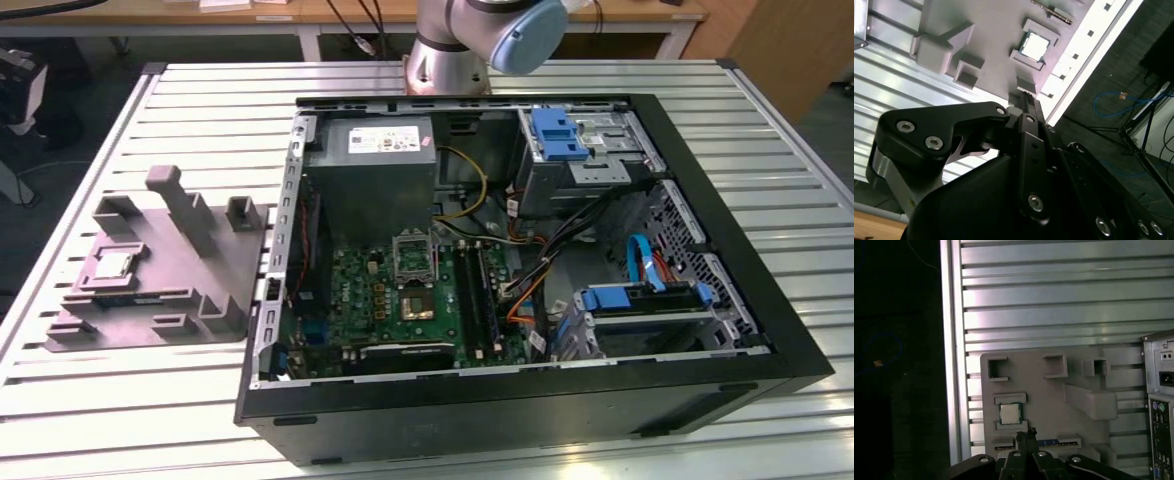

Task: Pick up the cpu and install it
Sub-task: 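Reach for the cpu, then pick up the cpu and move it towards the insertion slot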

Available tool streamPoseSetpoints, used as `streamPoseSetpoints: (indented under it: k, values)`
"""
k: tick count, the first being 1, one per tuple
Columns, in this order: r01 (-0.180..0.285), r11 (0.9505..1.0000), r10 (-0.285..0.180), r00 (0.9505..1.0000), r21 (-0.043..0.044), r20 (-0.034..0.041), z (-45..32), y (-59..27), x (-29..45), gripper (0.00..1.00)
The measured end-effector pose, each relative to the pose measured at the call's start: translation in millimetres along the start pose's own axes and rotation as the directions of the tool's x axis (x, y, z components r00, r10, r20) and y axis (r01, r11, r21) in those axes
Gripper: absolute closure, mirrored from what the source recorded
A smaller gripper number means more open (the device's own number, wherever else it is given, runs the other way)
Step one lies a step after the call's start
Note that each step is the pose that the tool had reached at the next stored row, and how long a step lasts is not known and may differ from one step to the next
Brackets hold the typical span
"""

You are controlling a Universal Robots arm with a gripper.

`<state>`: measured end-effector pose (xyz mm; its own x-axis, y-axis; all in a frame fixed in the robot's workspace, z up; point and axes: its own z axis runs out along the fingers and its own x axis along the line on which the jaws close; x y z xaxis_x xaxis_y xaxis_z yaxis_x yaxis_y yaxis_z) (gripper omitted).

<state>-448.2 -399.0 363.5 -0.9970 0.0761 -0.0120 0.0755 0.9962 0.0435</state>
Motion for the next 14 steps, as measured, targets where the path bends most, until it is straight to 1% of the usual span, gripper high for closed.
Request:
streamPoseSetpoints:
  k: [2, 12, 13, 14]
  values:
    - [0.0, 1.0, 0.0, 1.0, 0.0, 0.0001, 0.0, -0.1, 1.6, 0.89]
    - [0.0, 1.0, 0.0, 1.0, 0.0, 0.0, 0.0, -0.2, 2.8, 0.89]
    - [0.0, 1.0, 0.0, 1.0, 0.0, 0.0001, 0.0, -0.2, 2.9, 0.89]
    - [0.0, 1.0, 0.0, 1.0, 0.0, 0.0, 0.0, -0.2, 3.0, 0.83]
